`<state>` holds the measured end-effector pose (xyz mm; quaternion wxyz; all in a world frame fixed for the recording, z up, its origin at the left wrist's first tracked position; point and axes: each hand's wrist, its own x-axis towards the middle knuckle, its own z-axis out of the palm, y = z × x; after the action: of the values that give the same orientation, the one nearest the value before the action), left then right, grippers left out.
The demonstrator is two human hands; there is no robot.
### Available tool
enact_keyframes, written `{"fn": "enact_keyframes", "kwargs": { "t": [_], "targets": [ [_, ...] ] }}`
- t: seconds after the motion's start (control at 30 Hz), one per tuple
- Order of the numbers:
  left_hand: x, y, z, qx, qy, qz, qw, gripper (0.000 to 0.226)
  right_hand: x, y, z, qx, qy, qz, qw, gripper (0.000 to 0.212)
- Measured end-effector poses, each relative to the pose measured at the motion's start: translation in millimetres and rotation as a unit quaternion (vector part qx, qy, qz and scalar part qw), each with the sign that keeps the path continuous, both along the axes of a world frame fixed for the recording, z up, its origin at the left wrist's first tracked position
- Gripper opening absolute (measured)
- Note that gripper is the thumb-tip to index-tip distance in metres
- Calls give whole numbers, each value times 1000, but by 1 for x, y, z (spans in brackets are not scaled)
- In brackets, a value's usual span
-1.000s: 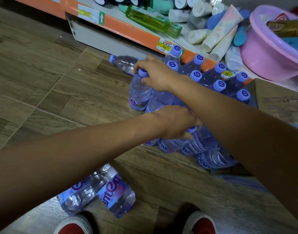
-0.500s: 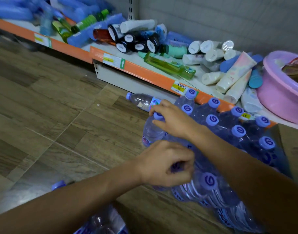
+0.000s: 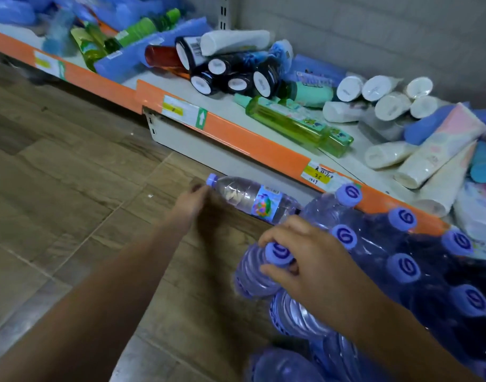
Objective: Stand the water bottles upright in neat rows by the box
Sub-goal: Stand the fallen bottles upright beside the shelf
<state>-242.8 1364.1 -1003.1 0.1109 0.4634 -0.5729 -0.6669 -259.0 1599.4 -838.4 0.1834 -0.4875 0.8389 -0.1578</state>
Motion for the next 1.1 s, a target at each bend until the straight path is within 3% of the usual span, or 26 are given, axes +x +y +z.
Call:
{"fn": "enact_keyframes", "kwargs": {
  "t": [0.03, 0.13, 0.27, 0.4, 0.5, 0.57, 0.63, 0.7, 0.73, 0.77, 0.9, 1.1],
  "targets": [
    [-13, 1, -1, 1, 14, -11, 1000, 17, -1, -2, 1, -5, -3, 3, 1000, 21],
    [-41, 8, 2, 46, 58, -31, 997, 35, -4, -6, 2, -8, -4, 13, 1000, 19],
    [-39, 2, -1, 102, 74, 61, 990, 9, -6, -4, -3, -24, -9, 10, 1000, 17],
    [-7, 2, -4, 38, 62, 61, 995, 8, -5, -2, -7, -32, 1, 9, 999, 17],
    [9, 5, 29, -108, 84, 6, 991, 20, -7, -3, -10, -33, 17, 16, 999, 19],
    [17, 5, 72, -281, 116, -40, 952, 15, -8, -3, -9, -31, 21, 17, 999, 20],
    [30, 12, 111, -495, 69, -159, 852, 27, -10, -4, -9, -26, 33, 18, 999, 21],
    [51, 21, 135, -599, 29, -274, 752, 34, -12, -4, -10, -34, 48, -5, 998, 20],
    [63, 21, 141, -613, 19, -300, 731, 36, -14, -4, -11, -41, 56, -19, 997, 20],
    [76, 19, 144, -617, 14, -297, 728, 39, -17, -5, -11, -45, 66, -28, 996, 20],
    [123, 6, 144, -562, 22, -265, 783, 49, -32, -19, 1, -40, 115, -26, 992, 23],
    [121, 31, 134, -528, 37, -351, 773, 31, -59, -52, 21, 15, 159, -32, 987, 24]
  ]
}}
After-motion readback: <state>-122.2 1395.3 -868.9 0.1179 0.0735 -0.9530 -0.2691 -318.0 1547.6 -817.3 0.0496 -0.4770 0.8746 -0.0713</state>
